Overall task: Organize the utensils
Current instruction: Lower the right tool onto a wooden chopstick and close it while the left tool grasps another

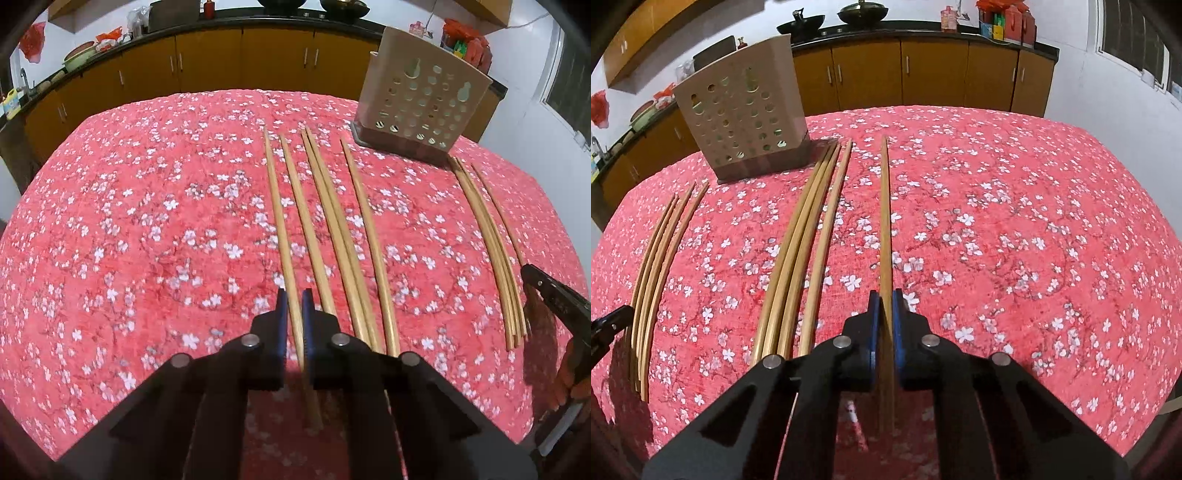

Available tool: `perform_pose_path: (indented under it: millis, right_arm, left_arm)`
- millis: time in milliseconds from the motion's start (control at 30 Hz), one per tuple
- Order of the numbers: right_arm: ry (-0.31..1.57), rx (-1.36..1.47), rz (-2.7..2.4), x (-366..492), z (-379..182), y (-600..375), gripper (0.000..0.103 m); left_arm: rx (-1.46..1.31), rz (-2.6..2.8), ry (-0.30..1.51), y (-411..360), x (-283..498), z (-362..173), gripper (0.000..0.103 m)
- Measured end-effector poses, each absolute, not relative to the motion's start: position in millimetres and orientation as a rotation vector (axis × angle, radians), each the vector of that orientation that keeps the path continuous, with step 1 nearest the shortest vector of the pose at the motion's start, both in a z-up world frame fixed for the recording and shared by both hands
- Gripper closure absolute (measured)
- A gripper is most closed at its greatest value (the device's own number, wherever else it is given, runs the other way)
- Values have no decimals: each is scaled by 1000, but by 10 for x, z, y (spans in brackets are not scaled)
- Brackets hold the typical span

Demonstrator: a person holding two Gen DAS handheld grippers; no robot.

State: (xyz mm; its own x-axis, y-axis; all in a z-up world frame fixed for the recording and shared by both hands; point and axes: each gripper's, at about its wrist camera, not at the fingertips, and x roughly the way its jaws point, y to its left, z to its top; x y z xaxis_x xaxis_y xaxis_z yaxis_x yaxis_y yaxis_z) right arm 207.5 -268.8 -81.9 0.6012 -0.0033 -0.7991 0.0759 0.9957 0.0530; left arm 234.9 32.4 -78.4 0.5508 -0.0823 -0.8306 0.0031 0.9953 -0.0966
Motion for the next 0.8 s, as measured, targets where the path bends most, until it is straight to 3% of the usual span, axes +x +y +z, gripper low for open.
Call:
perform_pose_path:
  millis: [367, 800]
  right_arm:
    - [893, 97, -75, 2488, -826, -2852, 95]
    - [892, 95, -57, 2218, -841, -2862, 95]
  left_arm:
    - [-47, -50, 935, 677, 2861, -820, 95]
    - [-80, -65, 924, 753, 2558, -814, 91]
